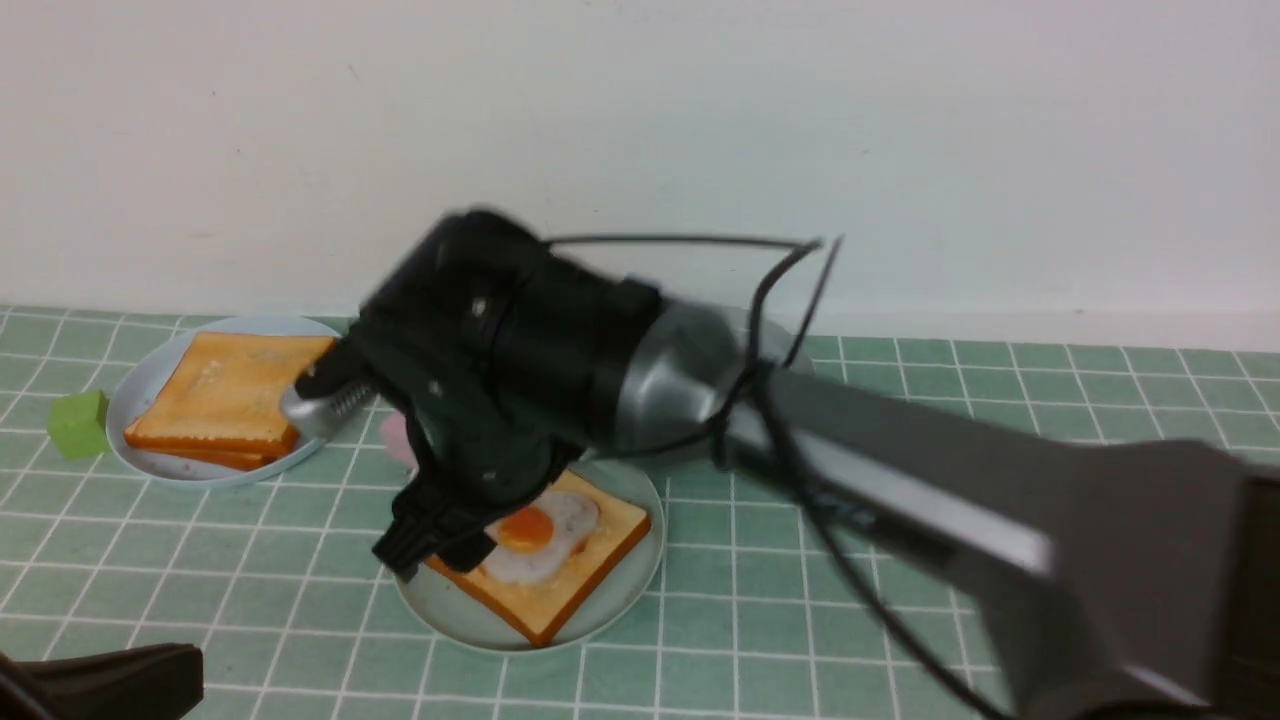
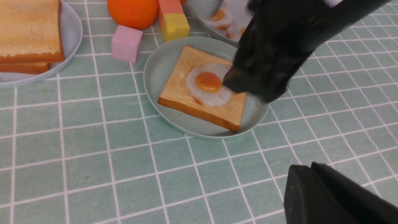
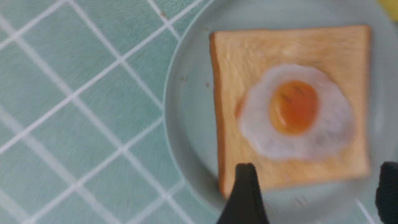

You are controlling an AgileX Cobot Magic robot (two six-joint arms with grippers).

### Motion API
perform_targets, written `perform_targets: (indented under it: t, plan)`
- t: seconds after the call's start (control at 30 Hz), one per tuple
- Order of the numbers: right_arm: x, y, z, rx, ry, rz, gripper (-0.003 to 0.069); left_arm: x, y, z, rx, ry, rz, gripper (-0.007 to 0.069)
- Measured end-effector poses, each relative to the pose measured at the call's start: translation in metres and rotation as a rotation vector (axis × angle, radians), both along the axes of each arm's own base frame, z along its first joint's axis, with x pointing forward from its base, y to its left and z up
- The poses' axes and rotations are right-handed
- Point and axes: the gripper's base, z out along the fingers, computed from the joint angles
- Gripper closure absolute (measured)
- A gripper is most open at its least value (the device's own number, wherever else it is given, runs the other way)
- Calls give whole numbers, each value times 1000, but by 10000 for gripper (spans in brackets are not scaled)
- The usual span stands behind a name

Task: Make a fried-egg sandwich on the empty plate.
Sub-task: Use the right arm to place the fried egg on the slice of bread in the middle, then use the left arm to grab a slice of bread

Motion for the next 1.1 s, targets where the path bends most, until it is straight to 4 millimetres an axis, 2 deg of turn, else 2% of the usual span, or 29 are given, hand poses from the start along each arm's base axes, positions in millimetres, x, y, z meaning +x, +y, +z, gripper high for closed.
perform_targets:
  t: [0.13, 0.17, 0.2, 0.23, 0.27, 0.3, 0.33, 0.37, 0.43, 0.57, 0.63, 0.67, 0.83, 0.87, 0.93, 1.1]
  plan:
    - [-15, -18, 55, 63, -63, 34, 173, 5, -5, -5, 1, 62, -1, 596]
    - [-16, -19, 58, 66, -65, 36, 178, 5, -6, -5, 0, 68, -1, 596]
    - [-24, -30, 84, 106, -94, 34, 225, 11, -11, -7, 23, 130, 3, 596]
    - [-25, -32, 87, 113, -99, 33, 232, 12, -12, -7, 23, 135, 3, 596]
    - [-36, -47, 116, 162, -133, 29, 295, 20, -18, -6, 52, 197, 8, 596]
    - [-43, -57, 131, 183, -152, 27, 340, 25, -22, -3, 74, 226, 7, 596]
    - [-43, -57, 130, 180, -150, 27, 349, 27, -23, -3, 80, 230, 7, 596]
    - [-58, -79, 156, 221, -187, 22, 434, 38, -31, 2, 128, 259, -5, 596]
    - [-74, -103, 174, 242, -212, 8, 528, 54, -42, 7, 189, 275, -31, 598]
    - [-97, -142, 185, 255, -225, -53, 655, 90, -62, 10, 280, 329, -44, 638]
    - [-113, -170, 186, 259, -236, -105, 672, 120, -66, 6, 316, 385, -20, 638]
    - [-116, -174, 188, 267, -241, -109, 673, 122, -66, 4, 321, 394, -18, 638]
    - [-148, -223, 179, 283, -234, -179, 673, 192, -41, -7, 300, 469, 78, 638]
    - [-151, -226, 178, 286, -232, -184, 673, 197, -38, -9, 297, 472, 88, 638]
    - [-165, -247, 172, 304, -228, -208, 673, 230, -16, -16, 282, 480, 161, 638]
    - [-189, -281, 170, 365, -245, -233, 671, 281, 19, -31, 282, 469, 267, 631]
